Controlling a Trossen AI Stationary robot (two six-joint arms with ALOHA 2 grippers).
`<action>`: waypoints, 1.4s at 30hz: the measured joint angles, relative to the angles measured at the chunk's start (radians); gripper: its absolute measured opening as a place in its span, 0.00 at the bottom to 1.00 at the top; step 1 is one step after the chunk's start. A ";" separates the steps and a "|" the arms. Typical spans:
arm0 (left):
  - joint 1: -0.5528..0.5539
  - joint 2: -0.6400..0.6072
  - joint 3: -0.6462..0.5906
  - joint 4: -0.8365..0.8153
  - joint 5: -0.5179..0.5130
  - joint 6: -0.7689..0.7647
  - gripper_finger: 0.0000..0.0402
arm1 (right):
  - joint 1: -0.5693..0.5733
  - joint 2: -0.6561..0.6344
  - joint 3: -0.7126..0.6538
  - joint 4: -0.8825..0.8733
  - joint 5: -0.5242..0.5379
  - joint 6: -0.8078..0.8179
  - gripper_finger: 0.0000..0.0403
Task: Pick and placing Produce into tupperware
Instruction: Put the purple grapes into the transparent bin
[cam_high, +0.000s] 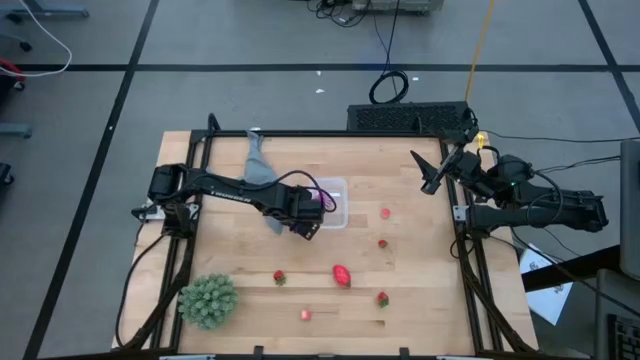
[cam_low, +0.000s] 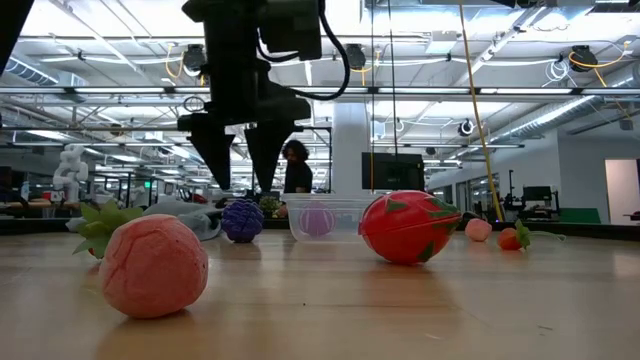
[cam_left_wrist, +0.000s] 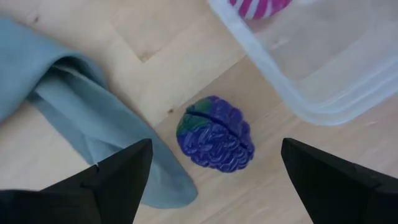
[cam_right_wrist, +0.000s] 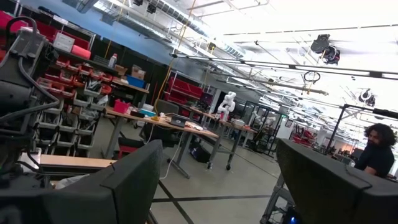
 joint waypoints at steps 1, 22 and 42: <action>0.000 0.000 0.000 0.011 0.000 0.009 0.90 | 0.000 0.000 0.000 0.000 0.000 0.002 0.77; 0.005 0.000 -0.048 0.050 -0.008 0.019 0.90 | 0.000 0.000 0.000 0.000 0.000 0.018 0.77; 0.036 0.000 -0.113 0.156 0.000 0.069 0.90 | 0.000 0.000 0.000 0.007 0.000 0.018 0.77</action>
